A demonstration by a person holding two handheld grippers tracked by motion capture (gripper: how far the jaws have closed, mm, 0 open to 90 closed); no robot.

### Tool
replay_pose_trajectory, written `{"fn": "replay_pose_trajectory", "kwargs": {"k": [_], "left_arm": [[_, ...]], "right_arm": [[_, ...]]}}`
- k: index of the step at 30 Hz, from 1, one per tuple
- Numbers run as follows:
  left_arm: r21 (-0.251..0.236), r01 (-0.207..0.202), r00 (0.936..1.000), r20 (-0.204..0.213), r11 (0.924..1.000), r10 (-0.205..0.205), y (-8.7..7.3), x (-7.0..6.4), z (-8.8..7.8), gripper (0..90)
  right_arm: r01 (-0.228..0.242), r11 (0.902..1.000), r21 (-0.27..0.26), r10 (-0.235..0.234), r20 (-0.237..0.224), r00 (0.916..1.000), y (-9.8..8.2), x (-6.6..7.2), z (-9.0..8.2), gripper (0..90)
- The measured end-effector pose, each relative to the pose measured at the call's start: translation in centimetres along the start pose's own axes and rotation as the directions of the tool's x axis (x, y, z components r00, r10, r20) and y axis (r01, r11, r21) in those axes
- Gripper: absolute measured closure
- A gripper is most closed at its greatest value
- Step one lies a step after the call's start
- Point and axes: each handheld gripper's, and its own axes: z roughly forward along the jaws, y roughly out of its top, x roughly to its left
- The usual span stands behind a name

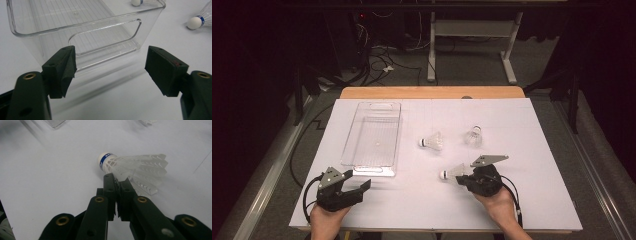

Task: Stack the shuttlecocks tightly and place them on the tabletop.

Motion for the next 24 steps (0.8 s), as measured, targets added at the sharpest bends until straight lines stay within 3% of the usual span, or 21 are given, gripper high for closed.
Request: {"fn": "replay_pose_trajectory", "kwargs": {"k": [24], "left_arm": [[-0.002,-0.008,0.9999,-0.008,1.0,0.008,0.03,0.0,-0.06,26.0]], "right_arm": [[0.003,0.9998,-0.017,-0.004,-0.021,0.9998,0.45,-0.44,-0.67,90.0]]}}
